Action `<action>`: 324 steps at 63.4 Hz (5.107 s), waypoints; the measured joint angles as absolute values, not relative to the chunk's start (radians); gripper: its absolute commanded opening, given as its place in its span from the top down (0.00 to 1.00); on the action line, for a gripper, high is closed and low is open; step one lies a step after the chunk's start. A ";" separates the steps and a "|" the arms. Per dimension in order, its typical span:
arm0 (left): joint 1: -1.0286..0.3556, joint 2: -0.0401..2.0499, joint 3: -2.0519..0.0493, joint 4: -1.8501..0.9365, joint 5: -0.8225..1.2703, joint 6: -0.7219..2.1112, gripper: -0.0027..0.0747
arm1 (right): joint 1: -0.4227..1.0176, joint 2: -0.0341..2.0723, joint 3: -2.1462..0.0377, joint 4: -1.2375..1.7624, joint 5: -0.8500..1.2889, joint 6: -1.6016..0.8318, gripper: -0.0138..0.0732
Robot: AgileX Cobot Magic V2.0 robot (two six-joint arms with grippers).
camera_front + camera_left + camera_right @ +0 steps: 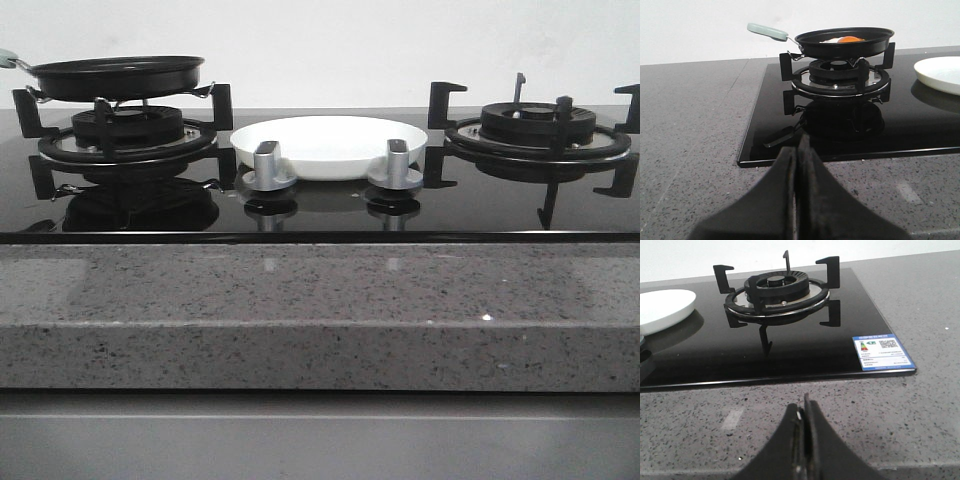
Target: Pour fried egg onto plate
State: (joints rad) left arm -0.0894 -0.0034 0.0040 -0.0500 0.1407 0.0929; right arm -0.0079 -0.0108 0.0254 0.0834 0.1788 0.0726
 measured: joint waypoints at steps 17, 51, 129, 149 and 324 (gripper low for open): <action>-0.089 -0.003 0.004 -0.050 0.141 0.093 0.99 | -0.008 -0.011 0.025 0.083 0.179 0.073 0.98; -0.089 -0.003 0.004 -0.050 0.141 0.093 0.99 | 0.000 -0.011 0.025 0.083 0.179 0.073 0.98; -0.089 0.529 -0.637 -0.082 0.288 0.021 0.99 | 0.000 0.469 -0.625 0.050 0.422 0.073 0.96; -0.089 0.620 -0.666 -0.080 0.266 0.021 0.21 | 0.000 0.629 -0.677 0.050 0.459 0.073 0.17; -0.089 0.620 -0.662 -0.078 0.267 0.021 0.14 | 0.275 2.286 -2.301 0.136 1.246 -0.037 0.52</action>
